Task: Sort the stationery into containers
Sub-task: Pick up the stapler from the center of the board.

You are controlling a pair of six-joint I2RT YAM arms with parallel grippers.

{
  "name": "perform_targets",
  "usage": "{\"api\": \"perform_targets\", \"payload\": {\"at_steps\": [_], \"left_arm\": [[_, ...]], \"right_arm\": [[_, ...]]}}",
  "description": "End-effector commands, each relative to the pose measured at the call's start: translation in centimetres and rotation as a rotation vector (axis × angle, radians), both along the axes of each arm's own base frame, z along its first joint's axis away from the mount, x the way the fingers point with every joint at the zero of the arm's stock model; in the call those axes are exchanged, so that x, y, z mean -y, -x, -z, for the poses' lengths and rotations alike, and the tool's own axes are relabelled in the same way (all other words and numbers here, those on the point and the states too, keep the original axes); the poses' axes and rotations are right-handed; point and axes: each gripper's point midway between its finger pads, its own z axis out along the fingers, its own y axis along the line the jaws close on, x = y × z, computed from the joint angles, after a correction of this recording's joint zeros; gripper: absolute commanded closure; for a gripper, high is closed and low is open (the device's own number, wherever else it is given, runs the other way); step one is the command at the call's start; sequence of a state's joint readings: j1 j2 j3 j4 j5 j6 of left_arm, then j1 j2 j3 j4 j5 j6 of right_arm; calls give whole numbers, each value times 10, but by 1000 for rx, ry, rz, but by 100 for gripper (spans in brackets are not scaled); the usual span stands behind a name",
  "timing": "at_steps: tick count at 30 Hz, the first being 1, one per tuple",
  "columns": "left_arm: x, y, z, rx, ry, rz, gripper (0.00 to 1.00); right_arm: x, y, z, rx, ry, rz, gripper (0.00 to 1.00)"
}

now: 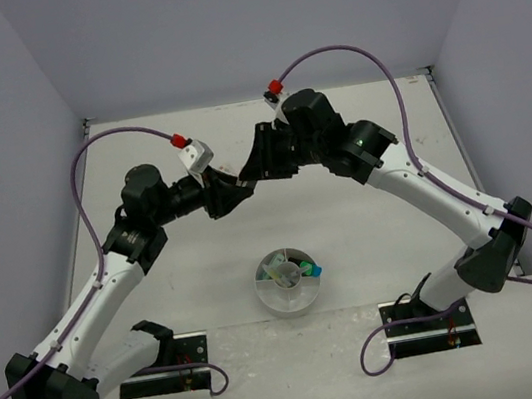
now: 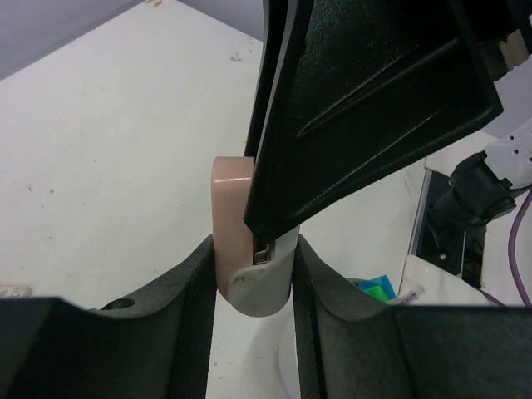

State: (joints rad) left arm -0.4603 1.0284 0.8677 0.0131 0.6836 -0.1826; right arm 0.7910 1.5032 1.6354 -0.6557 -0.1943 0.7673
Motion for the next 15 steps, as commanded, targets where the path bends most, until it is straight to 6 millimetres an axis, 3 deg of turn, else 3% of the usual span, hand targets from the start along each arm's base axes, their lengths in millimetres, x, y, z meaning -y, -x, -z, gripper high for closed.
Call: {"api": "perform_targets", "payload": {"at_steps": [1, 4, 6, 8, 10, 11, 15], "left_arm": [[3, 4, -27, 71, 35, 38, 100], [-1, -4, -28, 78, 25, -14, 96], [-6, -13, -30, 84, 14, -75, 47], [-9, -16, -29, 77, -10, -97, 30], [-12, -21, -28, 70, -30, -124, 5], [-14, -23, -28, 69, -45, -136, 0], [-32, -31, -41, 91, -99, -243, 0]], "right_arm": [[-5, -5, -20, 75, -23, -20, 90], [-3, 2, -14, 53, -19, -35, 100], [5, 8, -9, 44, -13, -27, 100], [13, 12, -7, 41, -9, -5, 100], [26, 17, -8, 50, -3, 24, 100], [34, 19, -6, 49, 12, 47, 100], [71, 43, -10, 86, 30, 92, 100]]}}
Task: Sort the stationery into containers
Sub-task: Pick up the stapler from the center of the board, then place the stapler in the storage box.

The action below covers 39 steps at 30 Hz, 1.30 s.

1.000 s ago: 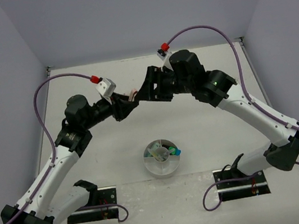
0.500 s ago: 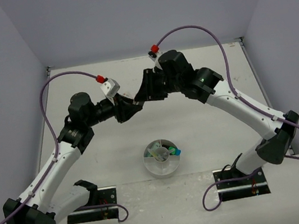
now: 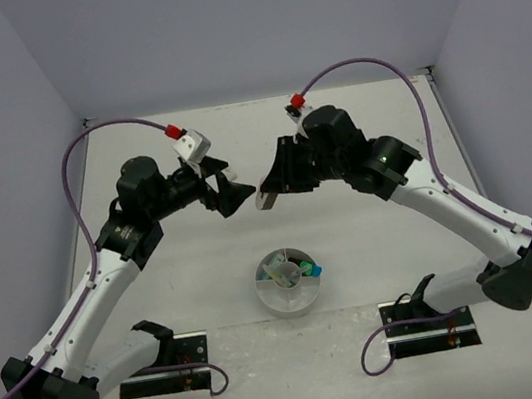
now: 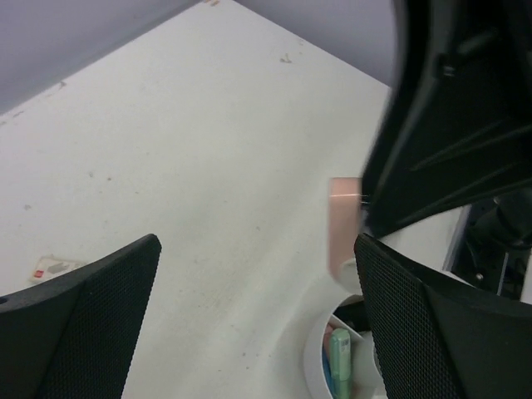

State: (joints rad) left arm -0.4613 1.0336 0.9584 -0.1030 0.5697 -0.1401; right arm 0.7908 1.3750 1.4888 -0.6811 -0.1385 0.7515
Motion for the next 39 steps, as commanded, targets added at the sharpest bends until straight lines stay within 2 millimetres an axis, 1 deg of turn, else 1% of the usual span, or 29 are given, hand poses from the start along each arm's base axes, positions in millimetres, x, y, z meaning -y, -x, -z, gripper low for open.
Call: {"api": "perform_targets", "payload": {"at_steps": [1, 2, 3, 4, 6, 7, 8, 9, 10, 11, 12, 13, 15, 17, 20, 22, 23, 25, 27, 29, 30, 33, 36, 39], "left_arm": [[-27, -18, -28, 75, -68, -178, 0], [-33, -21, -30, 74, -75, -216, 0], [-41, -26, -34, 73, -75, -275, 0], [-52, -35, -37, 61, -68, -371, 0], [-72, -49, -30, -31, -46, -548, 0], [-85, -59, -22, -71, -60, -651, 0], [-98, -67, -15, -109, -72, -754, 0], [-110, -69, -11, -164, -73, -841, 0], [-109, -69, -6, -195, -82, -849, 0], [-113, -73, -1, -223, -98, -884, 0], [-115, -74, 4, -250, -114, -909, 0], [-116, -74, 11, -277, -127, -921, 0], [-116, -71, 18, -306, -138, -927, 0], [-115, -68, 22, -323, -146, -917, 0], [-113, -63, 25, -337, -158, -891, 0], [-112, -60, 28, -345, -166, -878, 0], [-112, -58, 28, -345, -168, -872, 0], [-113, -54, 26, -343, -184, -860, 0], [-114, -51, 22, -334, -188, -850, 0], [-114, -49, 21, -326, -201, -833, 0], [-114, -48, 24, -323, -215, -825, 0], [-118, -46, 34, -326, -275, -821, 0], [-120, -44, 39, -326, -307, -807, 0], [-115, -41, 42, -334, -296, -780, 0]], "right_arm": [[45, 31, -29, 100, -22, 46, 100], [54, 38, -27, 108, -13, 52, 100], [69, 47, -21, 99, 15, 94, 100], [80, 50, -8, 79, 57, 129, 100], [98, 66, -5, 22, 30, 214, 100], [101, 72, -1, -9, 21, 242, 100], [105, 79, 5, -47, 13, 277, 100], [111, 92, 16, -120, 6, 347, 100], [109, 99, 26, -164, 10, 373, 100], [108, 115, 39, -215, 17, 376, 100], [106, 125, 48, -265, 10, 403, 100], [104, 129, 53, -316, -19, 459, 100], [100, 147, 76, -394, 26, 492, 100], [100, 155, 85, -428, 45, 530, 100], [98, 158, 98, -463, 33, 559, 100], [96, 160, 116, -494, 29, 586, 100], [94, 160, 122, -510, 23, 599, 100], [83, 160, 133, -524, 10, 592, 100], [72, 157, 133, -507, -17, 585, 100], [65, 152, 133, -478, -2, 592, 100], [62, 147, 131, -461, -8, 607, 100], [54, 141, 128, -452, -41, 624, 100], [50, 140, 128, -454, -42, 632, 100], [49, 137, 133, -445, -30, 653, 100]]}}
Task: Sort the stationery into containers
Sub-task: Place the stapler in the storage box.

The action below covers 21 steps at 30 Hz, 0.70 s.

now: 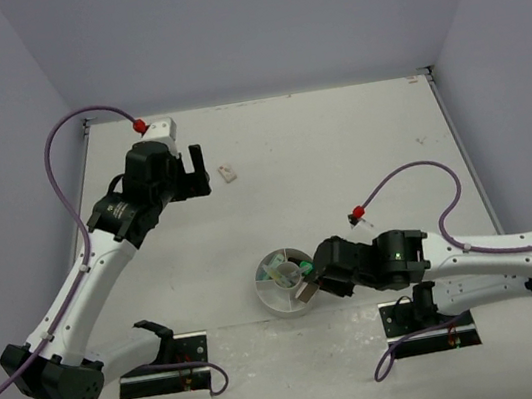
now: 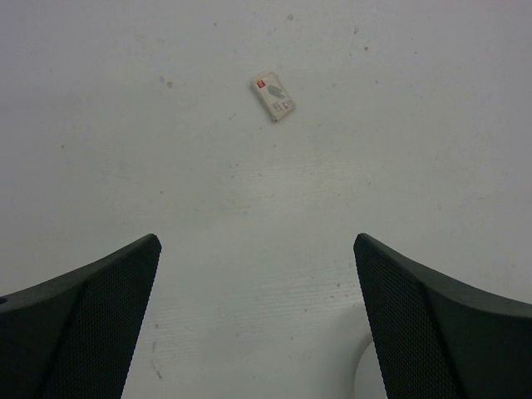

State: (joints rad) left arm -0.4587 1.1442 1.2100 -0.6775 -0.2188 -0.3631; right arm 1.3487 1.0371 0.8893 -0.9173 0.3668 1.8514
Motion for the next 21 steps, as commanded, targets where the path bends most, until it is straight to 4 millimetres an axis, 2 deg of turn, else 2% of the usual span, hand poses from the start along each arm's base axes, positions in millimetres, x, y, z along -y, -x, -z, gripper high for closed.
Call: {"api": "perform_targets", "payload": {"at_steps": [1, 3, 7, 9, 10, 12, 13, 15, 18, 19, 21], "left_arm": [[4, 5, -5, 14, -3, 56, 0], [6, 5, -4, 8, 3, 65, 0], [7, 4, -3, 0, 8, 56, 0], [8, 3, -2, -5, 14, 52, 0], [9, 3, -1, -8, 16, 50, 0], [9, -1, 2, -21, 17, 30, 0], [9, -3, 1, -22, 21, 20, 0], [7, -7, 3, -32, 19, -13, 0], [4, -19, 10, -65, 1, -80, 0], [4, -20, 7, -58, 5, -83, 0], [4, -31, 18, -101, -1, -146, 0]], "right_arm": [[-14, -19, -19, 67, -62, 96, 100], [-14, -20, -15, 61, -44, 111, 100], [-15, -18, -12, 44, -12, 105, 89], [-15, -16, -11, 37, -5, 103, 70], [-15, -16, -11, 34, -2, 102, 67], [-15, -15, -14, 36, 5, 92, 49], [-16, -15, -17, 42, 2, 84, 46], [-17, -16, -23, 52, -2, 73, 39], [-13, -18, -33, 72, 6, 69, 37], [-11, -18, -36, 73, 4, 69, 37], [-3, -19, -46, 103, 9, 62, 36]]}}
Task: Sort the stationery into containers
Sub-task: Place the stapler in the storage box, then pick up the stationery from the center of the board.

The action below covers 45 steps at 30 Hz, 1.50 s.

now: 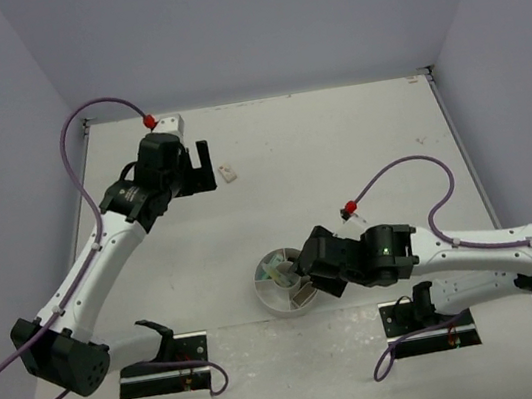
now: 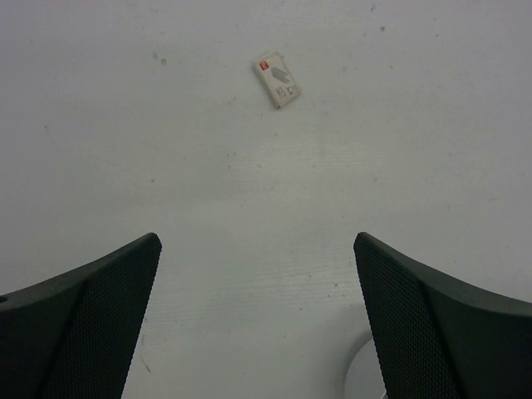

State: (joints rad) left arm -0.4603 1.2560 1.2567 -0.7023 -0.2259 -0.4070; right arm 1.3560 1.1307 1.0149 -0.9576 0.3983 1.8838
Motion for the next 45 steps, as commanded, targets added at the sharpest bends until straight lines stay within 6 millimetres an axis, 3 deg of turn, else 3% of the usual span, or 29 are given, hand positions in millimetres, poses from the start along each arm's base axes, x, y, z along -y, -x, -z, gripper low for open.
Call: {"api": "perform_targets", "payload": {"at_steps": [1, 5, 7, 8, 9, 10, 12, 13, 15, 17, 18, 19, 21, 25, 27, 30, 32, 34, 35, 40, 41, 43, 45], "left_arm": [[-2, -22, 1, -27, 8, -135, 0], [8, -48, 20, -70, 41, -210, 0], [15, -67, 52, -135, 15, -251, 0], [20, -79, 53, -136, 27, -266, 0], [26, -86, 83, -212, 14, -279, 0], [28, -91, 77, -211, 33, -295, 0], [32, -112, 120, -302, -16, -358, 0], [35, -119, 126, -306, -22, -375, 0], [42, -139, 129, -288, -3, -426, 1], [43, -149, 155, -315, -30, -465, 4], [46, -155, 159, -317, -26, -474, 6], [46, -155, 174, -345, -43, -484, 7], [47, -157, 181, -365, -53, -505, 10], [48, -151, 214, -418, -83, -511, 19], [45, -146, 220, -433, -93, -528, 24], [42, -136, 230, -457, -100, -540, 41], [40, -129, 234, -460, -93, -539, 66], [38, -124, 234, -459, -92, -534, 90], [36, -121, 233, -459, -94, -525, 98], [43, -122, 190, -363, -53, -362, 100], [48, -124, 162, -286, -11, -290, 100], [63, -137, 110, -109, 61, -141, 100], [70, -123, 60, 20, 136, -25, 100]], "right_arm": [[18, -13, -33, 104, 7, 26, 36], [37, -16, -58, 167, 15, 6, 35], [45, -18, -70, 204, 15, -15, 34], [50, -19, -74, 221, 20, -13, 33], [55, -19, -77, 240, 16, -31, 23], [58, -18, -79, 252, 12, -46, 21], [67, -18, -82, 276, -8, -54, 8], [71, -17, -82, 283, -19, -56, 5], [83, -16, -74, 291, -36, -49, 1], [97, -13, -80, 317, -116, -40, 1], [101, -13, -78, 324, -132, -38, 1], [104, -13, -74, 330, -137, -41, 1], [113, -11, -76, 359, -178, -52, 1], [122, -11, -92, 431, -169, -111, 1], [121, -11, -97, 454, -137, -147, 1], [116, -12, -109, 483, -96, -198, 1], [109, -15, -115, 503, -51, -235, 1], [106, -17, -122, 518, -34, -244, 1], [106, -19, -126, 529, -30, -242, 1], [84, -27, -141, 566, 25, -319, 1], [67, -22, -137, 531, 42, -424, 1], [45, -36, -138, 487, 23, -471, 1], [17, -42, -143, 460, -34, -538, 1]]}}
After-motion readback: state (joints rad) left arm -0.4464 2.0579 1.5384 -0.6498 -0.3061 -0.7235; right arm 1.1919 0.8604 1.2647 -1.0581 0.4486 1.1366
